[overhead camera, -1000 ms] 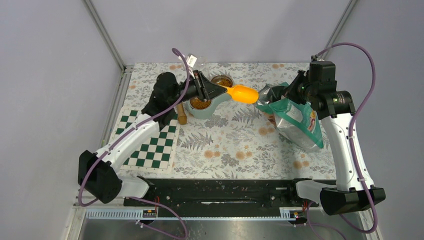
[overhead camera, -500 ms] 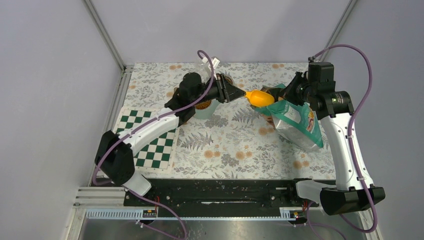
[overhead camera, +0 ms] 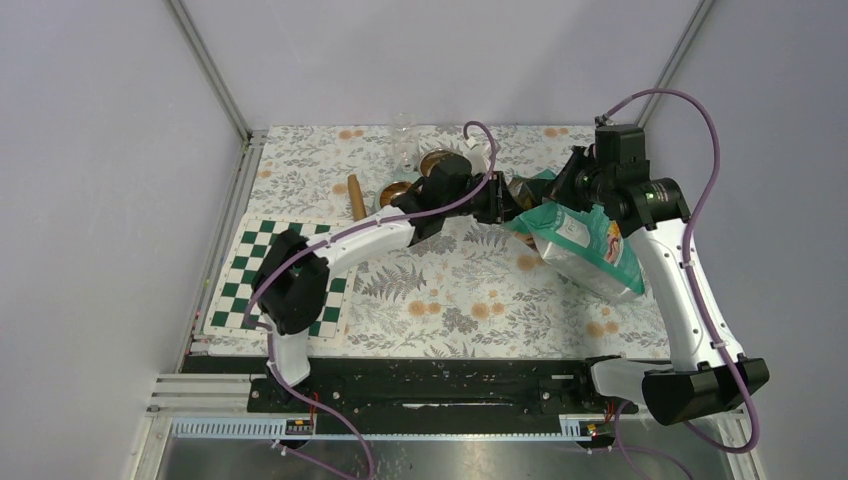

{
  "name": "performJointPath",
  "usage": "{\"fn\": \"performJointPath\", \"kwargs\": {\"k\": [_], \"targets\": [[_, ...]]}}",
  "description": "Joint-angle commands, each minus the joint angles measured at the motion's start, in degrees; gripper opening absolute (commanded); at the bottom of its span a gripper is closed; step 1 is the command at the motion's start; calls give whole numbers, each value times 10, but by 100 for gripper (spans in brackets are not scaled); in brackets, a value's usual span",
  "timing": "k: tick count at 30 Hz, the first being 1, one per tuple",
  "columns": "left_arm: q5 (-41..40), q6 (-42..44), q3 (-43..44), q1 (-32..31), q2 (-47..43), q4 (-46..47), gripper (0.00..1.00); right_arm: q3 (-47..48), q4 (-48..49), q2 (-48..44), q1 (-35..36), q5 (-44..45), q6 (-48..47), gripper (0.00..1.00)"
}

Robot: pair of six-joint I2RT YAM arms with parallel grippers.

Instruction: Serve the pet food

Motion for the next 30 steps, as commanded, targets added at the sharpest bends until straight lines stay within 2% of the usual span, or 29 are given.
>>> {"fn": "performJointPath", "kwargs": {"k": [1, 8, 12, 20, 24, 30], "targets": [[-41, 35, 45, -8, 21, 1, 0, -2, 94, -15, 10, -20, 24, 0], [-111, 56, 84, -37, 84, -29, 0, -11, 100, -14, 11, -21, 26, 0], [-117, 49, 106, -50, 118, -49, 0, -12, 100, -11, 13, -24, 28, 0], [33, -18, 136, -49, 172, 24, 0, -22, 107, -8, 16, -32, 35, 0], [82, -63, 154, -44, 190, 44, 0, -19, 106, -9, 16, -32, 37, 0], [140, -158, 133, -33, 202, 150, 0, -17, 105, -7, 16, -29, 36, 0]]}}
